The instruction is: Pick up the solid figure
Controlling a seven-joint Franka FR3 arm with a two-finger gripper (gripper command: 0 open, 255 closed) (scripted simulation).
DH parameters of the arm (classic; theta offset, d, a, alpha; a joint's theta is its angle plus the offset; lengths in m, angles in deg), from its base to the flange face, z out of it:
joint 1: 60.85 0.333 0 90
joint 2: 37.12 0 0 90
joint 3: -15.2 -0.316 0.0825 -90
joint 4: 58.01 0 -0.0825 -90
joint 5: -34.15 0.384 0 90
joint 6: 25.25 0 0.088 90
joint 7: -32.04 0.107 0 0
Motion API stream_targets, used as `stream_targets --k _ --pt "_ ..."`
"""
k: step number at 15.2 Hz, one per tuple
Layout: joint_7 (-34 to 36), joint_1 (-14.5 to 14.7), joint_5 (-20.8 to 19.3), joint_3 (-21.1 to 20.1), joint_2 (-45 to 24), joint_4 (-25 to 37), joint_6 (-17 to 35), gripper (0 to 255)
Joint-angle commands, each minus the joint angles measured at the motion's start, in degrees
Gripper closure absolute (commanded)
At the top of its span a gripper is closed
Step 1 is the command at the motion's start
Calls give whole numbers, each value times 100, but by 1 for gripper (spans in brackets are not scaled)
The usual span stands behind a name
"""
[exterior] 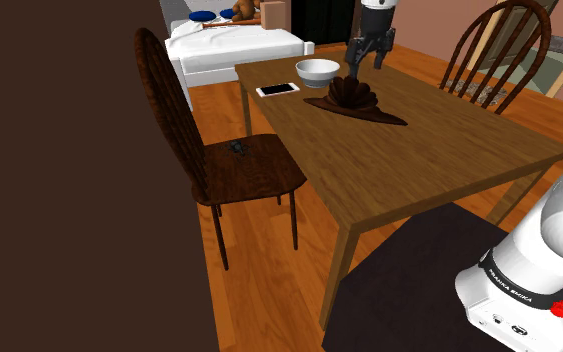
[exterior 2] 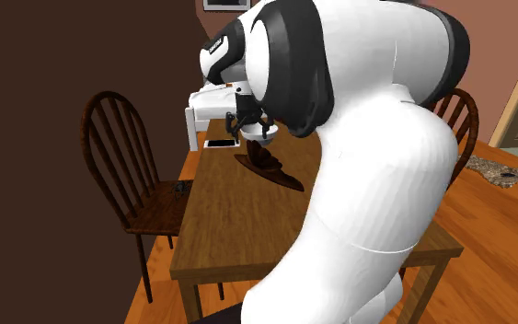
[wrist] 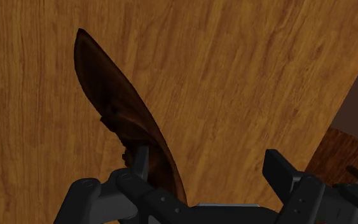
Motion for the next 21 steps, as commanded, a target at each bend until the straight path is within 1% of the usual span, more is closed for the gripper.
stream_targets --k 1,5,9,10,17,19,20,21 --pt "-98 -28 -20 49 -494 423 74 0" --pt "-250 -83 -40 107 -1404 1286 120 0" --pt "-401 -165 -37 146 -2358 2319 42 0" --pt "-408 -171 -37 145 -2401 2370 35 0" --pt "-348 -174 -48 142 -2486 1904 582 0" --pt "-348 -174 -48 142 -2486 1904 582 0" --pt "-349 -175 -47 143 -2488 1905 584 255" --pt "-350 -176 -46 142 -2494 1911 583 255"
